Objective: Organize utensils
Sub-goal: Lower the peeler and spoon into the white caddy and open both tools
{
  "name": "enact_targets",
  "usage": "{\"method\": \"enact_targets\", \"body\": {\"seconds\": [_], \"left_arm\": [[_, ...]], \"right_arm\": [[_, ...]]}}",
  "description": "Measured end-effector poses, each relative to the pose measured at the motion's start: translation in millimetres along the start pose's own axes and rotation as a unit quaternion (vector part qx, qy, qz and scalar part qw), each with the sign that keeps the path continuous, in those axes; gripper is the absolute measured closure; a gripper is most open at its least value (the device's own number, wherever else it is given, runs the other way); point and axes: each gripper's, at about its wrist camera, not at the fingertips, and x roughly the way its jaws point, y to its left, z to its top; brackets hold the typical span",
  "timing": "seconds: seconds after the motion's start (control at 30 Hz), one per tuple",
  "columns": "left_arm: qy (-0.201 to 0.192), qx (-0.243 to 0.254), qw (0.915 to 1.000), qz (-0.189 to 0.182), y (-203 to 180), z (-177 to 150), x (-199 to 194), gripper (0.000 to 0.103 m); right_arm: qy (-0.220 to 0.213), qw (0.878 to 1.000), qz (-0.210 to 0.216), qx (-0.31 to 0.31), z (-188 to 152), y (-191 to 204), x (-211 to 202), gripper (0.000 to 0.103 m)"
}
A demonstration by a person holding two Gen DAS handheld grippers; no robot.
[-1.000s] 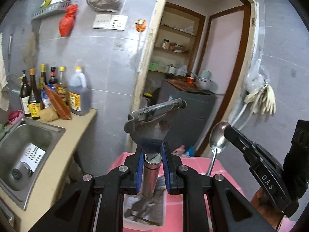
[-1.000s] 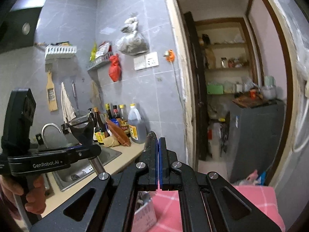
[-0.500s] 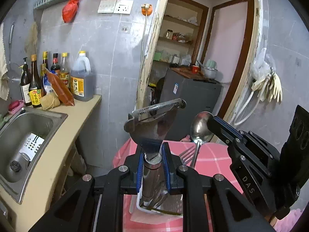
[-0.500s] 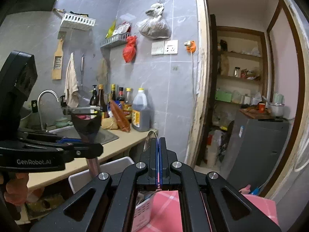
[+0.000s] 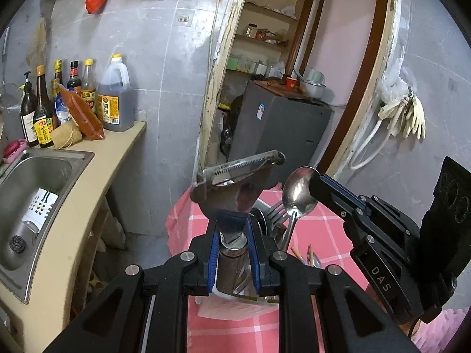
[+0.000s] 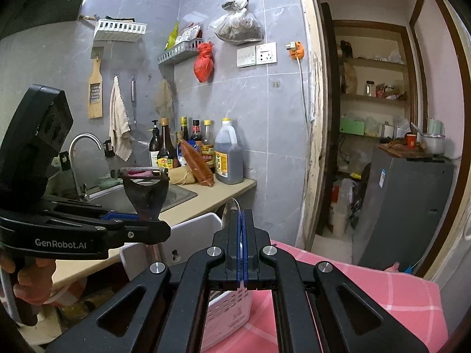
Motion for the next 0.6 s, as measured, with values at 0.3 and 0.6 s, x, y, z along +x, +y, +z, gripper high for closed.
{"method": "enact_targets", "body": {"seconds": [0.3,0.6], "left_arm": [[0.018,0.001,0.9998,-0.003,1,1,-1,0.083],[0.040,-0.011,0.9991,-0.004,3,-4,-2,0.079]], "right_arm": [[0.015,0.999,0.018,0.025,-9,-5,-3,0.100],[0.011,0.999,0.014,0.048,-10,-15,-19,0.094]]}}
